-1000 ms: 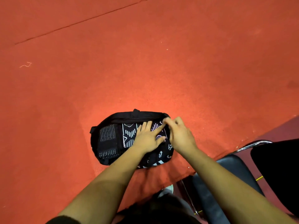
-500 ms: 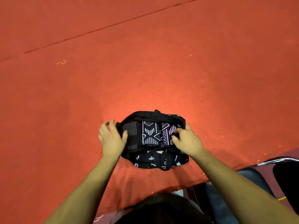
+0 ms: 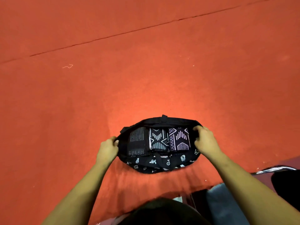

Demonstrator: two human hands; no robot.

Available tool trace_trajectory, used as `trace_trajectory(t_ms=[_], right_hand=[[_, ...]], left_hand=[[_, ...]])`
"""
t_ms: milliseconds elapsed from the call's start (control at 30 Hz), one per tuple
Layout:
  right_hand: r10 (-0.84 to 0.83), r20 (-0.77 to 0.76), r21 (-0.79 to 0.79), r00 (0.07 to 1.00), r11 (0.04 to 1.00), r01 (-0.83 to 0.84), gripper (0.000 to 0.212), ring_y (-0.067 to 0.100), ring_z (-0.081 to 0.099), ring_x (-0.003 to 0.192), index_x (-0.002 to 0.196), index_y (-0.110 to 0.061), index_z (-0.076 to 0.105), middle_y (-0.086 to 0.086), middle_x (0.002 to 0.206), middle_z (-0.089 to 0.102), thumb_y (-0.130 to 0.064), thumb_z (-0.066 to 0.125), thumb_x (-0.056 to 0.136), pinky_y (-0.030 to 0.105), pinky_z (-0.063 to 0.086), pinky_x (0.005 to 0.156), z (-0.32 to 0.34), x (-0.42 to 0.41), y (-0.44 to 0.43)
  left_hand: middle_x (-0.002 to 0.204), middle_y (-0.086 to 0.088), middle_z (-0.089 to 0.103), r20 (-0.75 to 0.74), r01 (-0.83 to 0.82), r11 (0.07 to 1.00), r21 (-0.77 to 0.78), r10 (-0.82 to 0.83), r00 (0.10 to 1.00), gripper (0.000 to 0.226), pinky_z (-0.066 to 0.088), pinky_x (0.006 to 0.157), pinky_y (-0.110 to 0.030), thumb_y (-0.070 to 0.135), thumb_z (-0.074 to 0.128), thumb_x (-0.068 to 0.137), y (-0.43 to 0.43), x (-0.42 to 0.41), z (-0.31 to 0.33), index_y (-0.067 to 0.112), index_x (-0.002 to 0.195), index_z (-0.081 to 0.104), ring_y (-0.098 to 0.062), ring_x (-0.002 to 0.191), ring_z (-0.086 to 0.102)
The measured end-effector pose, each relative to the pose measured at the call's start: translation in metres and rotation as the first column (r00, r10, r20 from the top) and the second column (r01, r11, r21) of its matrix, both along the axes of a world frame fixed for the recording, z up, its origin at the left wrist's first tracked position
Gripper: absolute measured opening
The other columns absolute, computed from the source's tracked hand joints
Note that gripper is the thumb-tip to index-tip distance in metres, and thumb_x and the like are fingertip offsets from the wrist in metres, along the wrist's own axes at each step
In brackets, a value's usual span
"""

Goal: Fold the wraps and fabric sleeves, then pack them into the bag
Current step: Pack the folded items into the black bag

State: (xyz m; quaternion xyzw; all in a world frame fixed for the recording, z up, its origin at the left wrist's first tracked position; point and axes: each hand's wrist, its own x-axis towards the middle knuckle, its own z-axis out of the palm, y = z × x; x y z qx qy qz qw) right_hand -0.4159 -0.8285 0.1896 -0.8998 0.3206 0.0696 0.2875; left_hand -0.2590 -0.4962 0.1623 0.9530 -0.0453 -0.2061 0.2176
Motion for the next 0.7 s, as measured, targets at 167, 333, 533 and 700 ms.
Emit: trace_trajectory(t_ms=[167,333,533,700], right_hand=[[-0.013,0.086,-0.092,0.996,0.996,0.021,0.051,0.037,0.062,0.111,0.116,-0.001,0.068,0.022,0.117,0.067,0.015,0.05,0.07,0.036,0.044,0.094,0.024,-0.004,-0.03],[0.0,0.123,-0.11,0.992,0.994,0.014,0.047,0.034,0.063,0.11,0.109,-0.007,0.073,0.017,0.114,0.07,0.013,0.048,0.074,0.032,0.044,0.094,0.034,-0.001,-0.036],[0.167,-0.006,-0.14,0.986,0.976,-0.166,0.031,0.037,0.062,0.097,0.097,-0.005,0.073,0.018,0.099,0.064,0.007,0.05,0.081,0.033,0.044,0.084,0.022,-0.018,-0.033],[0.286,-0.043,-0.086,0.957,0.954,-0.289,0.019,0.033,0.058,0.093,0.089,-0.003,0.068,0.009,0.088,0.053,-0.013,0.053,0.084,0.033,0.041,0.081,0.022,-0.022,-0.024]], left_hand=[[0.075,-0.013,0.072,0.011,-0.013,0.996,-0.091,0.014,1.0,0.021,0.045,0.063,-0.029,0.006,0.05,0.097,0.016,0.016,0.034,0.017,0.094,0.067,-0.024,0.071,0.069],[0.065,-0.009,0.068,0.016,0.018,0.976,-0.216,-0.015,1.0,0.034,0.052,0.057,-0.025,0.0,0.048,0.098,0.013,0.018,0.046,0.024,0.11,0.069,-0.007,0.044,0.062],[0.067,-0.006,0.065,0.047,0.066,0.974,-0.218,-0.057,0.997,0.029,0.044,0.056,-0.019,0.006,0.054,0.097,0.01,0.004,0.034,0.017,0.123,0.063,-0.004,0.046,0.059],[0.064,-0.009,0.064,0.067,0.197,0.933,-0.3,-0.186,0.98,0.032,0.044,0.059,-0.026,0.008,0.051,0.096,0.008,-0.011,0.031,0.034,0.112,0.039,-0.016,0.054,0.058]])
